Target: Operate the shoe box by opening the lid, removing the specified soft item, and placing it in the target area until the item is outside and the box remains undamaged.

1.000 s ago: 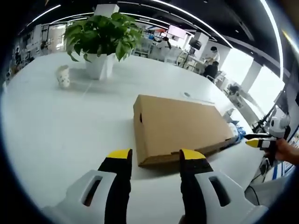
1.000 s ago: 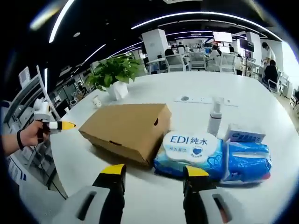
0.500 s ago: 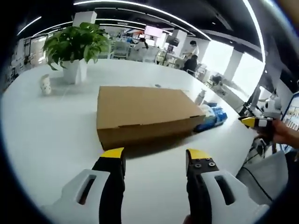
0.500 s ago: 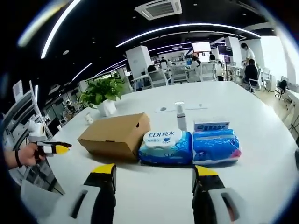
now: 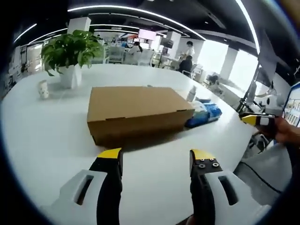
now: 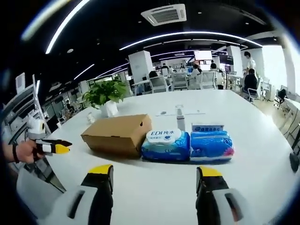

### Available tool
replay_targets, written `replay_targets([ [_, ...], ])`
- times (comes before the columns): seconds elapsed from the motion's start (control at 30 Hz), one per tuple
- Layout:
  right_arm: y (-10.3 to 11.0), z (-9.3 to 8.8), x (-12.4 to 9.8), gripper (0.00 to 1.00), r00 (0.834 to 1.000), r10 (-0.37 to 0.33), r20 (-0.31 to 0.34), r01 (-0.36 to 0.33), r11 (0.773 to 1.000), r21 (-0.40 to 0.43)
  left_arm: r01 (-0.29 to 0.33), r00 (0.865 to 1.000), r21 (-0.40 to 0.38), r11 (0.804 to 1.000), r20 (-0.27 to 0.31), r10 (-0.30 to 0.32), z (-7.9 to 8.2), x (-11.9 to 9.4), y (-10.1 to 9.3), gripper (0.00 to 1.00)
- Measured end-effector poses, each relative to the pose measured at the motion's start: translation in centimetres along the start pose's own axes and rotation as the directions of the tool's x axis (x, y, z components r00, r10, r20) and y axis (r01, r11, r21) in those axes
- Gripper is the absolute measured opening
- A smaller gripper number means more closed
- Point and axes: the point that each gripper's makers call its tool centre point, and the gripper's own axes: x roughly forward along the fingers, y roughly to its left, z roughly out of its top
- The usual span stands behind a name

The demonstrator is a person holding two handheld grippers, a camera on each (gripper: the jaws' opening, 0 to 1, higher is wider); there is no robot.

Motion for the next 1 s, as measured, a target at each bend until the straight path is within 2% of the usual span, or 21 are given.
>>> replay_targets([
  [0.07, 0.0, -0.3, -0.1, 0.71, 1.0, 0.002, 0.009, -0.002, 1.0, 0.003, -0.001, 1.0, -0.018, 1.0, 0.004, 0.002, -0.2, 0.1, -0.1, 0.57],
  [0.2, -0.2, -0.8, -0.3, 0.71, 1.0, -0.006, 0.003, 0.006, 1.0, 0.025, 0.011, 1.0, -0.002, 1.0, 0.013, -0.011, -0.2, 0.2, -1.0, 0.57],
  [0.33, -0.3, -0.1, -0.3, 0.71, 1.0, -0.009, 0.023, 0.009, 1.0, 0.023, 0.019, 1.0, 0.029, 0.999, 0.011, -0.019, -0.2, 0.0, -1.6, 0.57],
  [0.53, -0.5, -0.8, -0.5, 0.75, 1.0, -0.019, -0.002, 0.019, 1.0, 0.009, 0.029, 0.999, 0.029, 0.999, 0.017, -0.029, -0.1, -0.4, -1.9, 0.58],
  [0.8, -0.5, -0.6, -0.5, 0.75, 1.0, -0.021, 0.012, 0.021, 0.999, 0.025, 0.032, 0.999, 0.043, 0.999, -0.009, -0.031, -1.3, -0.9, -1.6, 0.61],
  [1.0, -0.7, -0.3, -0.6, 0.74, 0.999, -0.025, 0.024, 0.024, 0.999, 0.035, 0.028, 1.0, 0.043, 0.999, -0.008, -0.027, -1.3, -1.4, -1.6, 0.62],
])
